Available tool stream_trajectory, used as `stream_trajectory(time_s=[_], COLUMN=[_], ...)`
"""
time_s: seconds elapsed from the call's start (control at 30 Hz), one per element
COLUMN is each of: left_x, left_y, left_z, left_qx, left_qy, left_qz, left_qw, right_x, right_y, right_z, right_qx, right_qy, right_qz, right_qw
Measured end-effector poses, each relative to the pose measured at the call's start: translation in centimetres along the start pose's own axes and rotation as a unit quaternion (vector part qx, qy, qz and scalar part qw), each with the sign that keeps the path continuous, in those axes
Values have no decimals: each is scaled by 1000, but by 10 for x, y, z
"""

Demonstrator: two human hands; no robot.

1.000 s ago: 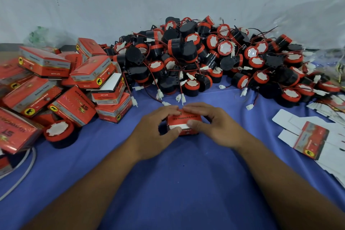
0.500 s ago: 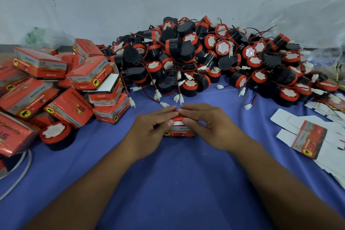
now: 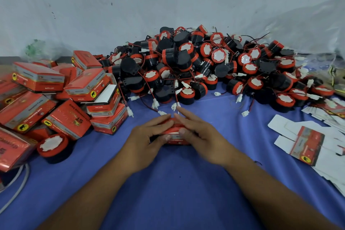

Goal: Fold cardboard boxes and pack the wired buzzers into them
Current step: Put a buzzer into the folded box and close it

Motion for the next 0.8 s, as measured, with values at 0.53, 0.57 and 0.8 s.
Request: stream_trajectory(time_s=[0.53,0.57,0.8], left_x=[4,4,1], left_y=[3,3,0], left_z=[-1,-1,-4], left_qx=[12,13,-9], left_qy=[4,12,-23], left_qz=[-40,-42,-44], left_qw=[999,999,999], right_x=[2,2,-1], right_y=[1,0,4], right_z=[1,0,-2], right_qx=[-15,-2,-75], right_qy=[-123,-112,24], right_qz=[-62,-45,60], right_qw=[990,993,995])
Point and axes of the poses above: each hand's wrist, its own y-axis towards the middle knuckle, its own z-axis out of the palm, x = y × z, the point moved 1 cm from there along y, towards the middle knuckle, and after that the axes turned 15 degrees about -y, right-handed, at the moved point
